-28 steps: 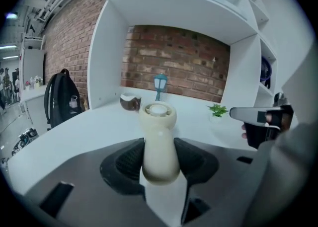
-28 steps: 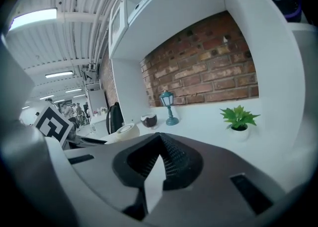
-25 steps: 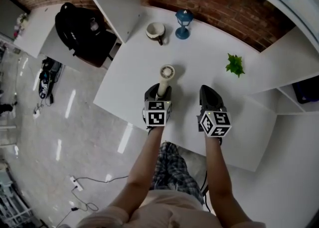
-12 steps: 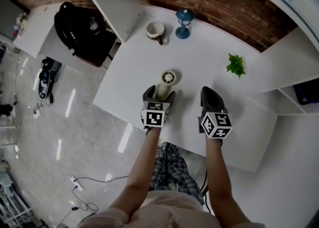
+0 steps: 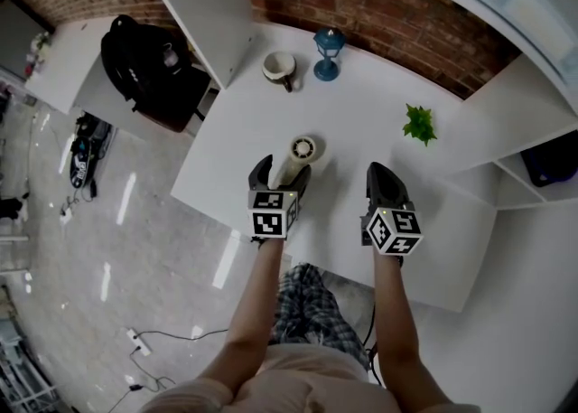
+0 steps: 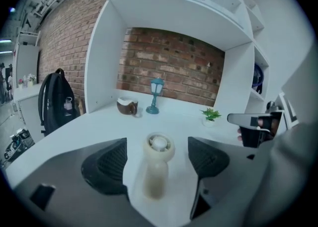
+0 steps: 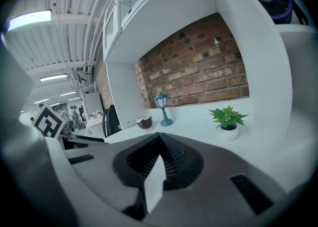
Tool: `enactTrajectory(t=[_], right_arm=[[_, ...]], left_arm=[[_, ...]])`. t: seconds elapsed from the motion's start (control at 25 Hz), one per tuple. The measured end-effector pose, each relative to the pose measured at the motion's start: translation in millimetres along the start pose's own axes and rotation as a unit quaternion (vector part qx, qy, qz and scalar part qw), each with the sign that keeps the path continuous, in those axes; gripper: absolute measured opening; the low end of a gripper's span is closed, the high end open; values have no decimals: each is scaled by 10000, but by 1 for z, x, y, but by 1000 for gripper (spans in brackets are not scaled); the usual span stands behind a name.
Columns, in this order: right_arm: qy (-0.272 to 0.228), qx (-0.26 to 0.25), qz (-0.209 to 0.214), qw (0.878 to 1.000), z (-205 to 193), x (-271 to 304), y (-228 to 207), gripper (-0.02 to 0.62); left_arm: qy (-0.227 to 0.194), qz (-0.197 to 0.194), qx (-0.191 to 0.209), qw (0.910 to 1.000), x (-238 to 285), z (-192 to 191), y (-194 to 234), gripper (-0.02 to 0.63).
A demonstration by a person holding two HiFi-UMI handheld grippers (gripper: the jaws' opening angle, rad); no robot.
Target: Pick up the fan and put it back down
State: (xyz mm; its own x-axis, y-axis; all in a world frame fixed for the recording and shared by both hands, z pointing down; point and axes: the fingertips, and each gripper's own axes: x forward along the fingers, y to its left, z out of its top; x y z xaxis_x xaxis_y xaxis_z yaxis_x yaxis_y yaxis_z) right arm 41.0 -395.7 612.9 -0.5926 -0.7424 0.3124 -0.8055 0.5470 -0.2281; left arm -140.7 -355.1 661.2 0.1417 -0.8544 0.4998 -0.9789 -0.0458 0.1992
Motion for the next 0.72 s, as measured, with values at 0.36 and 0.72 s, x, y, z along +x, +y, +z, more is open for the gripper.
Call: enactTrajectory(t=[0.36, 0.72], right_arm=[[-584, -85, -222, 9980, 60, -48, -3, 15], [-1393, -172, -529, 9887, 120, -123, -7, 15]], left_arm=[[-810, -518, -21, 9954, -47, 85, -18, 259], [-1767, -874, 540, 9789, -108, 147, -44, 99]])
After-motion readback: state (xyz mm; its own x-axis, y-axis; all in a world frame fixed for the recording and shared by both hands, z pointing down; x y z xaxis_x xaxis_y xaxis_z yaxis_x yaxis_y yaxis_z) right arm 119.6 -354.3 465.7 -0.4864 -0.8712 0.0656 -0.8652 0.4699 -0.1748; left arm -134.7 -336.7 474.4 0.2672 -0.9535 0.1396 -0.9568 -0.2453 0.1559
